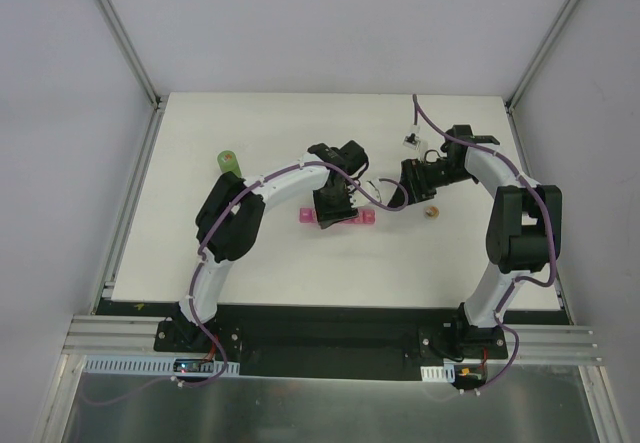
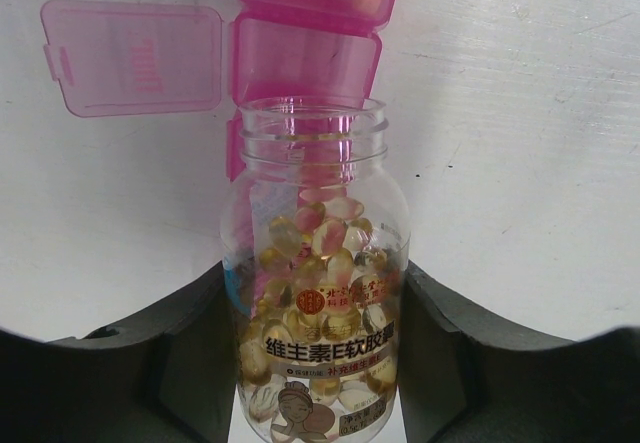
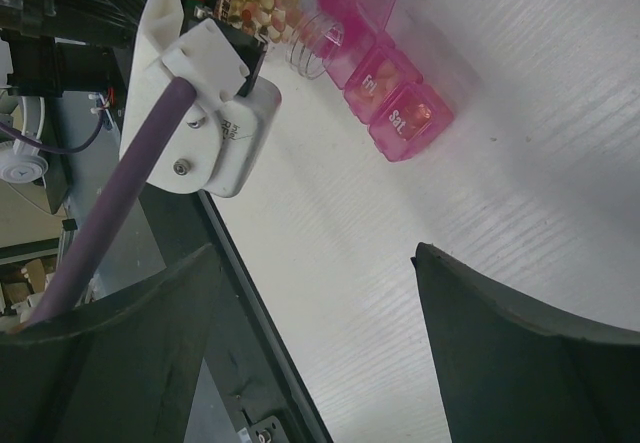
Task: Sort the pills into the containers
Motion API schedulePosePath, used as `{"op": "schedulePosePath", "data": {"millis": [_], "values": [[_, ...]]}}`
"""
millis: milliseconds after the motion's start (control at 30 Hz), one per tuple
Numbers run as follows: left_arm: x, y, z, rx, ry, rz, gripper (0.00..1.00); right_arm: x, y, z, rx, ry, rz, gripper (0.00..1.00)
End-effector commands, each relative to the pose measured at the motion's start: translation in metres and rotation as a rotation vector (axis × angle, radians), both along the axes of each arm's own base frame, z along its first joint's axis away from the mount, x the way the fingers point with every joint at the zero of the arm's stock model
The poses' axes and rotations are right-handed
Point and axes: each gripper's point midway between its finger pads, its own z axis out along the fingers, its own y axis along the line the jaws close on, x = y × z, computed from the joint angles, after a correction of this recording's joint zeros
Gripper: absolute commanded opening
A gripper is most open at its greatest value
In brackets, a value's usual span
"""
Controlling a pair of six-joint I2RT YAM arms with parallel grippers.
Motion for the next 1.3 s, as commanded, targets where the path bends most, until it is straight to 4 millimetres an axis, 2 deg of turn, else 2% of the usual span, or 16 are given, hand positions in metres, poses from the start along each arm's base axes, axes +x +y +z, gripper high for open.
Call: {"op": "schedulePosePath", "data": {"millis": [0,833,1267], "values": [[0.0,0.006,0.002,0.041,0.001,-0.017,0.0,0.004,0.005,0.015,0.048,-0.027,0.017,0.82],[-0.005,0.003,0.004,0.053,0.05,-0.016,0.0,0.003,0.006,0.017,0.059,-0.019,0.022,0.81],[-0.009,-0.004,0.009,-0.016,0.122,0.015,0.0,0.002,0.006,0.018,0.064,-0.017,0.026,0.82]]}}
